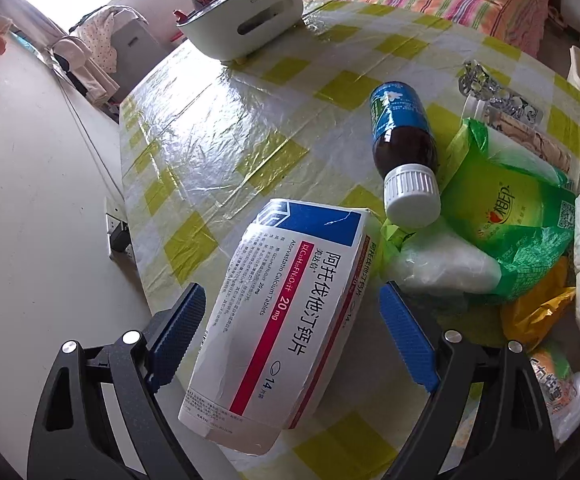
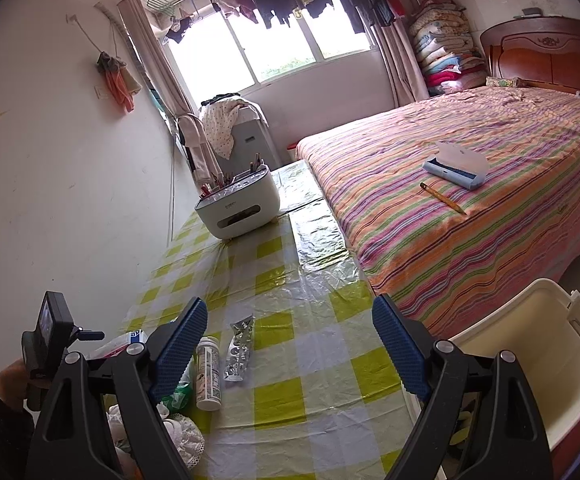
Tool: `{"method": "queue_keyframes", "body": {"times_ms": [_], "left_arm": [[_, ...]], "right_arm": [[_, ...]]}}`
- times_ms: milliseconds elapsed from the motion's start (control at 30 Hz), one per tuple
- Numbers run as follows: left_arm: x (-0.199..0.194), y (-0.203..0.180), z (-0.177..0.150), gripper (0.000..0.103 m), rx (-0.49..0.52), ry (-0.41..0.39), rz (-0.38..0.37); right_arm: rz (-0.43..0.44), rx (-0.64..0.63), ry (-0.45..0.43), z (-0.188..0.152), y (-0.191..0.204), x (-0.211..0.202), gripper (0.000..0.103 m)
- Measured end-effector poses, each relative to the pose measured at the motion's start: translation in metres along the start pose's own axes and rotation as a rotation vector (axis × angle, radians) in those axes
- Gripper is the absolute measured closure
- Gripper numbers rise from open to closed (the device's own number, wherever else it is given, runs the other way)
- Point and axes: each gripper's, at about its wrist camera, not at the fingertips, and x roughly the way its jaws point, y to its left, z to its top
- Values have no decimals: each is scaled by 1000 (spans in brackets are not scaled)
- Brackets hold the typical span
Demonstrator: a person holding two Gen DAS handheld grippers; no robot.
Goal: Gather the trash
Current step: 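Grasp the white medicine box with the left tool and lift it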
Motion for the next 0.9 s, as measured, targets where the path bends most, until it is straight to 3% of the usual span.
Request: {"method": "queue_keyframes", "body": {"times_ms": [200,400,500,567,667,800,900], "left_arm": [[31,2,-5,13,-28,92,20],[33,10,-7,15,-153,90,-65],[34,15,-12,23,-227,104,-110],[32,17,-14,35,-270,101,-141],[27,15,-16,36,-327,94,-152],[15,4,-15,39,-350,83,-90],[-8,4,-10,39,-411,25,-48]], "right_arm": [[3,-6,6,-1,2,0,21],[3,-19,2,-2,5,0,21],[7,-31,6,-3,9,1,21],[10,-48,9,-5,14,2,21],[25,-78,25,-8,23,7,21],[65,-112,72,-15,38,20,21],[89,-137,117,-22,50,34,21]]}}
